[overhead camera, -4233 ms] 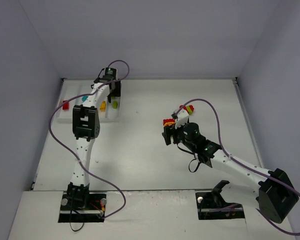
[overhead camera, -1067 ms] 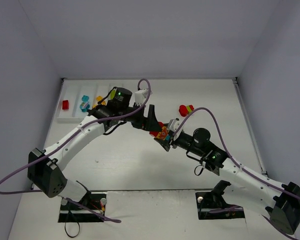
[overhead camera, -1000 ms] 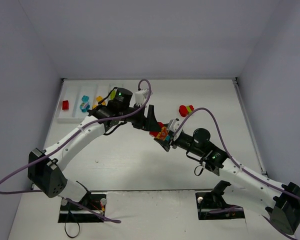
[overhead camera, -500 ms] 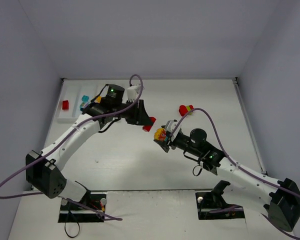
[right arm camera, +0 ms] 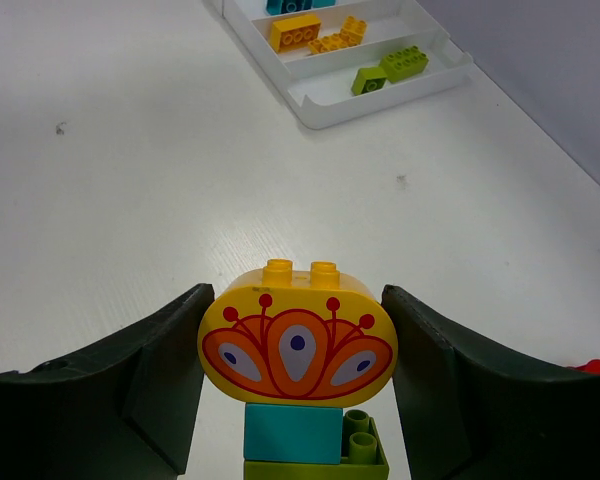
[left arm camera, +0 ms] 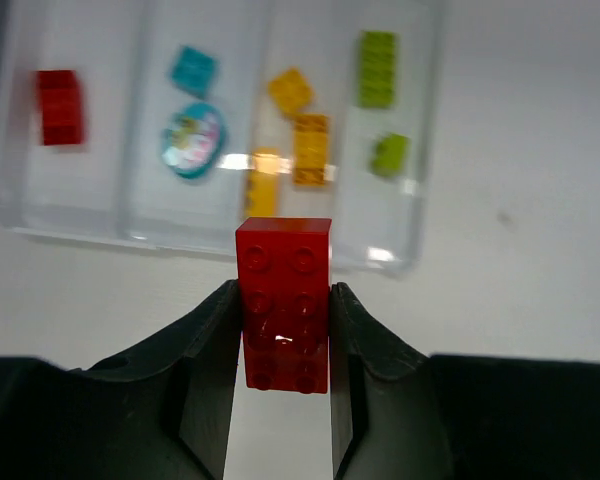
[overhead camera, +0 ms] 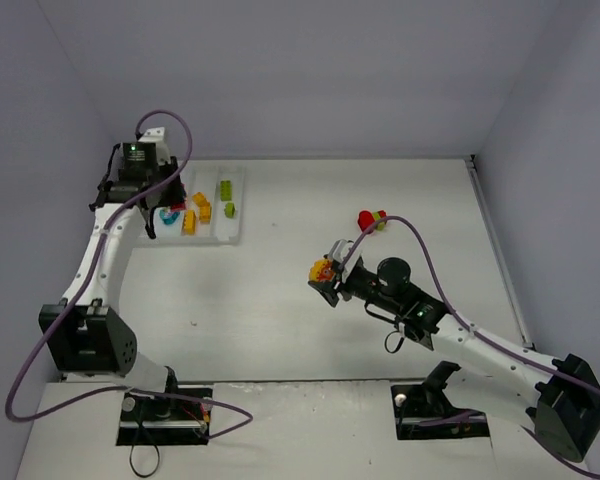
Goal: Sort the legos into containers by color
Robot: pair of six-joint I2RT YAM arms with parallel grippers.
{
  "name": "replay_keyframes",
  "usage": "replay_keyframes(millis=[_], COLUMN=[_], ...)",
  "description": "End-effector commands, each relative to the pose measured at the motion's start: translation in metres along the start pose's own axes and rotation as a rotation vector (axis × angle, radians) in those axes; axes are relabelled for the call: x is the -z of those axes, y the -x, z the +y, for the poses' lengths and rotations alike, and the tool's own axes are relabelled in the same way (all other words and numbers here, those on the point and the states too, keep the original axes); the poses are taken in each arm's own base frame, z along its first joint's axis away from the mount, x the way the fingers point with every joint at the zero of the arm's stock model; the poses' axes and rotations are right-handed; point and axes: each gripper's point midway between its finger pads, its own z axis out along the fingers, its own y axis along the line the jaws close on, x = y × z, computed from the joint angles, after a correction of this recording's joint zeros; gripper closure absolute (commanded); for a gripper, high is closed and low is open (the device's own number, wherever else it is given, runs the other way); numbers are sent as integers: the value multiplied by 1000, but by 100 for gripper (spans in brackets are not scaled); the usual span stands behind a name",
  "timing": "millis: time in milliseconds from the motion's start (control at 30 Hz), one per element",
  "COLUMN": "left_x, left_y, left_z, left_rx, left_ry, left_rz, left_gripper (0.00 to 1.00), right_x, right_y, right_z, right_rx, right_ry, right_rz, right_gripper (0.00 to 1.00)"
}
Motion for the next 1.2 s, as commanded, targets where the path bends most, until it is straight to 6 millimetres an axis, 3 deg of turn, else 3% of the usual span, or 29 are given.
replay_keyframes(millis=[0, 33, 100, 133, 167, 200, 300, 333, 367, 500, 600, 633, 800, 833, 967, 1067, 1167], left_x=[-17, -33, -45, -47, -67, -70, -107, -108, -130, -163, -183, -191, -200, -198, -189, -169, -140], left_y=[48, 47, 58, 74, 68, 81, 79, 96, 84, 86, 88, 87, 86, 88, 95, 104, 111], left_z=[92, 107, 138, 143, 154, 162, 173, 173, 178, 191, 200, 203, 208, 209, 201, 186, 140], left_rx=[3, 16, 54, 62, 63, 65, 40, 21, 15, -12, -22, -26, -31, -30, -18, 35, 110], left_ry=[320, 343, 389, 386, 400, 408, 394, 386, 387, 405, 417, 421, 426, 427, 404, 365, 206], left_rz=[-126, -108, -129, -156, -127, -153, -124, -149, -104, -74, -55, -45, -39, -45, -63, -96, -138], left_gripper=[100, 100, 100, 100, 100, 100, 100, 100, 98, 94, 87, 80, 55, 45, 31, 30, 29], right_x=[3, 3, 3, 3, 3, 3, 2, 2, 0, -4, -6, -6, -7, -8, -9, -9, -9], right_y=[38, 39, 40, 41, 40, 40, 39, 38, 36, 29, 24, 22, 17, 16, 17, 19, 25], right_z=[-5, -3, -1, 2, 3, 5, 10, 11, 13, 18, 19, 20, 20, 20, 18, 17, 13], right_rx=[0, -3, -14, -18, -25, -31, -41, -45, -48, -56, -57, -58, -58, -58, -53, -46, -28], right_ry=[-19, -12, 2, 16, 21, 30, 57, 63, 73, 103, 107, 111, 107, 108, 103, 100, 83], right_rz=[-126, -132, -138, -139, -137, -136, -137, -133, -129, -108, -88, -83, -68, -63, -63, -70, -87], right_gripper=[94, 94, 94, 94, 94, 94, 94, 94, 94, 94, 94, 94, 94, 94, 94, 94, 93])
